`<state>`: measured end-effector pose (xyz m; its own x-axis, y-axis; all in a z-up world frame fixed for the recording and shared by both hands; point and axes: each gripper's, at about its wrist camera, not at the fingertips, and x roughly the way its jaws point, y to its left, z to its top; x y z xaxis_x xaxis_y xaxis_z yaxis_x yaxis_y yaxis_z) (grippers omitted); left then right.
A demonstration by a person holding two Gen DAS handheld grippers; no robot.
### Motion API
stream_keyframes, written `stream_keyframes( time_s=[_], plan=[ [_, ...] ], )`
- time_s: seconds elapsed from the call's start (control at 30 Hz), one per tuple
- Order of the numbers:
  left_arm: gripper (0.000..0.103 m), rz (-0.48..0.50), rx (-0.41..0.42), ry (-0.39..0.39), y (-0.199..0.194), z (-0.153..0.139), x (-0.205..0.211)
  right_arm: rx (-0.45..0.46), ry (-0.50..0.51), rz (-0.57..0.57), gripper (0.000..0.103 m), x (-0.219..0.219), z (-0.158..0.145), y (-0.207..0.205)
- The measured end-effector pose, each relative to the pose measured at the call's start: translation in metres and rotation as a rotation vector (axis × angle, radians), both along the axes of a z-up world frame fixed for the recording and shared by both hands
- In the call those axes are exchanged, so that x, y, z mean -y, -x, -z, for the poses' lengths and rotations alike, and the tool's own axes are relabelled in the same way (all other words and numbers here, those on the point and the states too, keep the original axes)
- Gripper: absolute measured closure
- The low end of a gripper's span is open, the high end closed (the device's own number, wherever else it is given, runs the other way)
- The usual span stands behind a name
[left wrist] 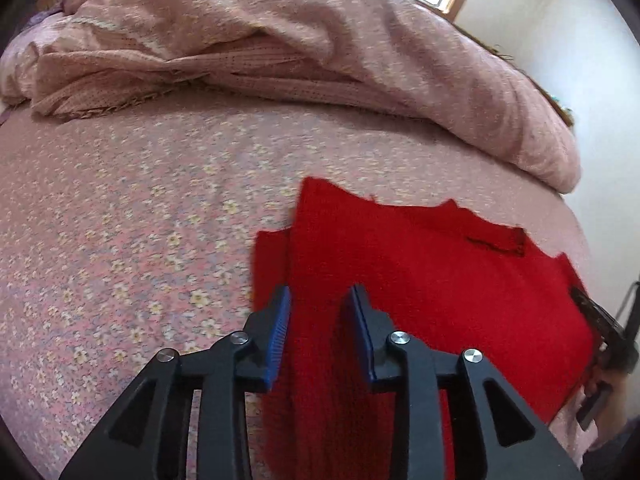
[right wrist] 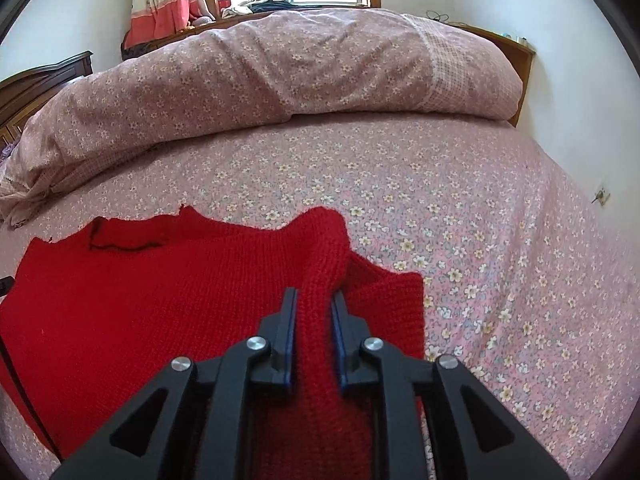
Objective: Fold small clothes
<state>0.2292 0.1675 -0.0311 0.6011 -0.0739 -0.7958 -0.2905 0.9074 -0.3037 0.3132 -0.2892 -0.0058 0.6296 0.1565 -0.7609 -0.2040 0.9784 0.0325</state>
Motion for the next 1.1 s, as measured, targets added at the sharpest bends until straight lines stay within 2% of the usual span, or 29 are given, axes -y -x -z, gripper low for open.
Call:
stream_keyframes(
  time_s=[0.13,0.3,0.33,0.37,0.4,0.5,0.63,0.7,0.8,0.9,1.0,1.1],
  plan=[
    [0.074,-0.034,-0.001,0.065,0.001,0.002,-0.011,-0.002,0.001,0.001,0.087,0.000,0.001,0.001],
    [0.073,-0.018,0.008,0.095,0.002,0.009,-0.012,-0.004,0.006,0.001,0.086,-0.001,0.001,0.001],
    [0.075,-0.010,0.032,0.117,0.002,0.009,-0.013,-0.003,0.007,0.001,0.086,-0.001,0.001,0.001],
    [0.088,-0.010,0.050,0.131,0.004,0.008,-0.012,-0.003,0.007,0.000,0.086,-0.001,0.001,0.001],
    [0.096,-0.015,0.053,0.128,0.004,0.008,-0.011,-0.003,0.007,-0.001,0.086,-0.001,0.001,0.001],
    [0.100,-0.014,0.072,0.125,0.006,0.005,-0.011,-0.001,0.007,-0.002,0.086,-0.001,0.001,0.002],
    [0.102,-0.077,0.148,0.247,0.018,0.000,-0.034,0.034,0.013,0.007,0.093,0.000,-0.003,0.005],
    [0.102,-0.096,0.173,0.236,0.021,-0.006,-0.039,0.135,0.002,0.047,0.095,0.003,-0.015,0.014],
    [0.102,-0.088,0.176,0.198,0.020,-0.007,-0.038,0.207,-0.041,0.026,0.095,0.001,-0.029,0.020],
    [0.101,-0.082,0.134,0.141,0.011,0.001,-0.026,0.185,0.010,0.029,0.095,-0.002,-0.021,0.017],
    [0.099,-0.074,0.084,0.097,0.003,0.007,-0.020,0.062,0.060,0.049,0.091,-0.002,0.004,0.006],
    [0.097,-0.064,0.061,0.051,0.005,-0.001,-0.013,0.055,-0.017,0.069,0.079,0.007,0.000,0.008]
  ],
)
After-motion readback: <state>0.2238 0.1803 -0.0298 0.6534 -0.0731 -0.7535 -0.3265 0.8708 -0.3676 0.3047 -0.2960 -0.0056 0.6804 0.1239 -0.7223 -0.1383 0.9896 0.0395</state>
